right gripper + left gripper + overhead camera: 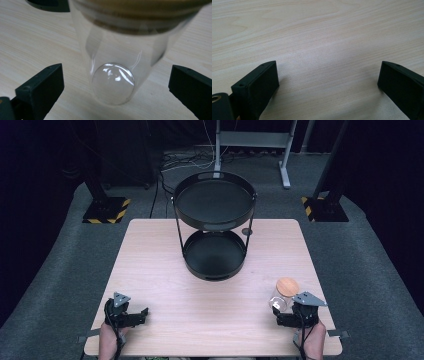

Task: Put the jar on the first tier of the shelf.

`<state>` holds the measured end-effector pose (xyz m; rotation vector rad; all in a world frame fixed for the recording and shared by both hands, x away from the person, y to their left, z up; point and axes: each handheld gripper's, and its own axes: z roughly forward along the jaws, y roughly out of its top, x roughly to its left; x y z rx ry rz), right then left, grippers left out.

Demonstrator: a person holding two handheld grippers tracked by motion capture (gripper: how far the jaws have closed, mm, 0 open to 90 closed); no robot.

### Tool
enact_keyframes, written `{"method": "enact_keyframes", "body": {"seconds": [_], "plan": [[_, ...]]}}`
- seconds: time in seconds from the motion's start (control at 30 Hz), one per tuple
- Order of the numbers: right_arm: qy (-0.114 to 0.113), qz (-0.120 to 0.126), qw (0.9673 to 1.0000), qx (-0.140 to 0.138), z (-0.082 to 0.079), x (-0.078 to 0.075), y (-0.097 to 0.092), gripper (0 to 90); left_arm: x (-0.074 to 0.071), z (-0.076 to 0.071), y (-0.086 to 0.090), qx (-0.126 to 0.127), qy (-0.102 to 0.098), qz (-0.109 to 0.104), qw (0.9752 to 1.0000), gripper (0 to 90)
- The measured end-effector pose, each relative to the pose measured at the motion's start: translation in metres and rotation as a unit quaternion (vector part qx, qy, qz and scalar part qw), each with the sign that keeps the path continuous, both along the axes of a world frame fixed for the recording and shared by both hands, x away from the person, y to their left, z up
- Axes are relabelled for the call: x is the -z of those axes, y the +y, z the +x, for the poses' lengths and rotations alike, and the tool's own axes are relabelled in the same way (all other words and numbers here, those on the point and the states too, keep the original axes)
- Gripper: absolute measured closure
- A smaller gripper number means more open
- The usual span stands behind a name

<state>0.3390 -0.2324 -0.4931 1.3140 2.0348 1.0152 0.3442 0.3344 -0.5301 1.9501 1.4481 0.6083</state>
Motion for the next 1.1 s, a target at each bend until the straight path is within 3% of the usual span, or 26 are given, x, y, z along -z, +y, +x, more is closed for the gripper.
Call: {"method": "enact_keyframes", "body": {"seconds": [0.43,1.1], "plan": [[-0.017,0.01,0.9998,-0.003,0.02,-0.003,0.007,0.0,0.0,0.0,0.0,0.0,0.0,0.0,1.0,3.2],[-0.013,0.025,0.9996,0.001,0.029,0.001,0.009,0.0,0.0,0.0,0.0,0.0,0.0,0.0,1.0,3.2]]}}
